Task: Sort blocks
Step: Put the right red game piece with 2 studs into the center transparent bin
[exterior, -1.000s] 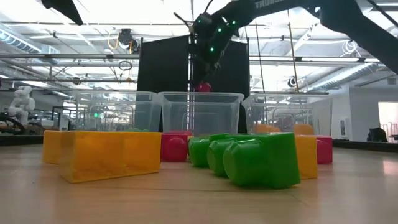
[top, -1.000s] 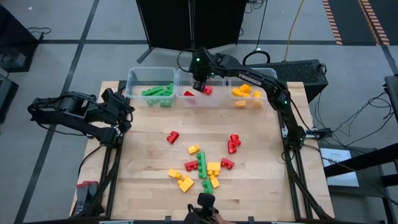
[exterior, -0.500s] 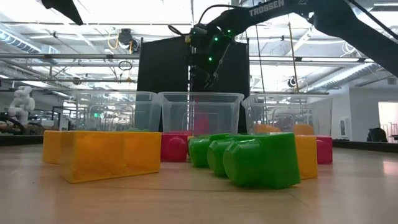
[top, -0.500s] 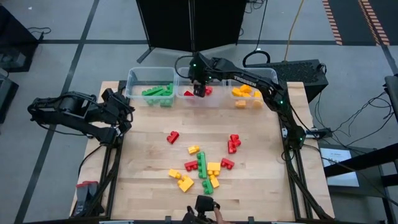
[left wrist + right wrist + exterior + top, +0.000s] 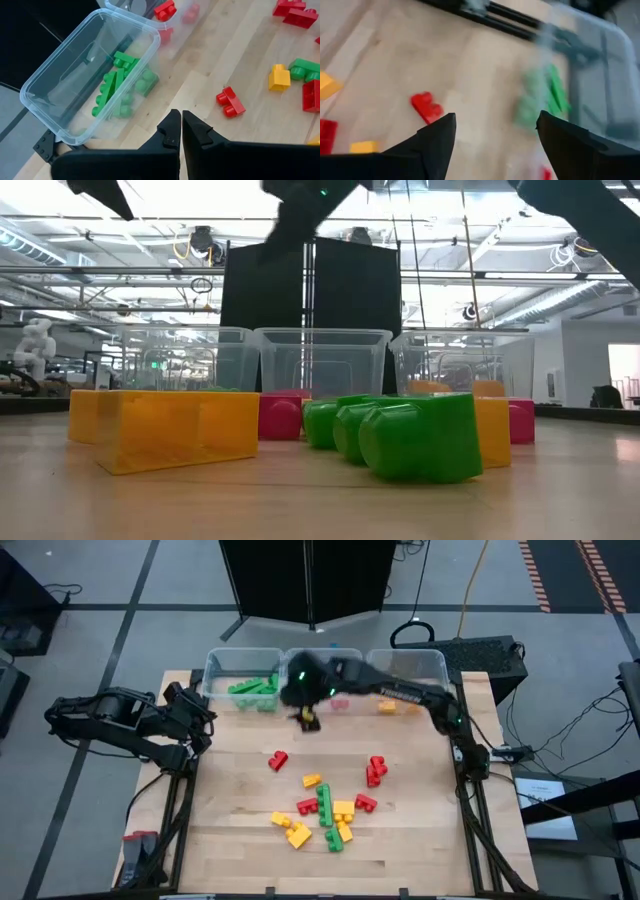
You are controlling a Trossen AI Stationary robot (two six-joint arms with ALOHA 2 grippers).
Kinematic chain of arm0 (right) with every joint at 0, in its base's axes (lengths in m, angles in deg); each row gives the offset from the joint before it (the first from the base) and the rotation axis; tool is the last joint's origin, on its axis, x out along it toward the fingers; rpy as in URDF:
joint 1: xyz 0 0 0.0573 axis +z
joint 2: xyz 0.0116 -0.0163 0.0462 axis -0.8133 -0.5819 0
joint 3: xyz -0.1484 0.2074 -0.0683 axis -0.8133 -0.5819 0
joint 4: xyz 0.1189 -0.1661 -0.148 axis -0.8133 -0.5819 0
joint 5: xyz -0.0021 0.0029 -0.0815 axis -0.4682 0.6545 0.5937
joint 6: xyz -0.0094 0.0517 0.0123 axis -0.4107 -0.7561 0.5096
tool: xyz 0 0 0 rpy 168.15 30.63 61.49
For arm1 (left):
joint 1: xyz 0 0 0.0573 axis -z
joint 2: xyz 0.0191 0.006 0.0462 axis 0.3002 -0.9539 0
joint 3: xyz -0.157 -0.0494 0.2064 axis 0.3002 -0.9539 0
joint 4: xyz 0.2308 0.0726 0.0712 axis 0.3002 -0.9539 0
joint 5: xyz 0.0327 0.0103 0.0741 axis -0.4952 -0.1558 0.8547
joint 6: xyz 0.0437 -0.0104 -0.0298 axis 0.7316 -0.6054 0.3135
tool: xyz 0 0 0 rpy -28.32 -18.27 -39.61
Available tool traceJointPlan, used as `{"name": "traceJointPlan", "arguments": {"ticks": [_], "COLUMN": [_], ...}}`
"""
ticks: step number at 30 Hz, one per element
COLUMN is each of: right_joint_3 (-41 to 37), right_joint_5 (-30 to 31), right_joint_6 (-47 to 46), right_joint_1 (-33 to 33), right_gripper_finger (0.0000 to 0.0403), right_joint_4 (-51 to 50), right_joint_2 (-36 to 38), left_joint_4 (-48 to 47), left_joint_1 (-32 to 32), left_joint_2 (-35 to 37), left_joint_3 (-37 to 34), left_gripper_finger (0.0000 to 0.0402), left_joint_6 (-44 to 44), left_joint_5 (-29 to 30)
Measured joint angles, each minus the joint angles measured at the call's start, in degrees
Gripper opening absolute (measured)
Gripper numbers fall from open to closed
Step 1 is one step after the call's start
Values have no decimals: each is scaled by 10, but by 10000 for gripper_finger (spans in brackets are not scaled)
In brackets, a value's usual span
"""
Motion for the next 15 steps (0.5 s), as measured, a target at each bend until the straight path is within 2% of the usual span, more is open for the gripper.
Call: {"name": "traceJointPlan", "arguments": {"ticks": [5, 11, 15], "right_joint_3": [0, -1, -1], "right_joint_5": [9, 3, -39], "right_joint_6": [58, 65, 48], "right_joint_1": [50, 70, 75], "right_gripper_finger": [269, 269, 269], "right_joint_4": [58, 126, 132], "right_joint_2": [-46, -102, -132], "left_joint_4": [0, 0, 0], "left_joint_1": [0, 0, 0], "left_joint_2": [0, 0, 0], "left_joint_3": [0, 0, 0], "left_gripper_finger": [0, 0, 0], "left_joint_6": [0, 1, 1], "left_joint_5": [0, -1, -13]}}
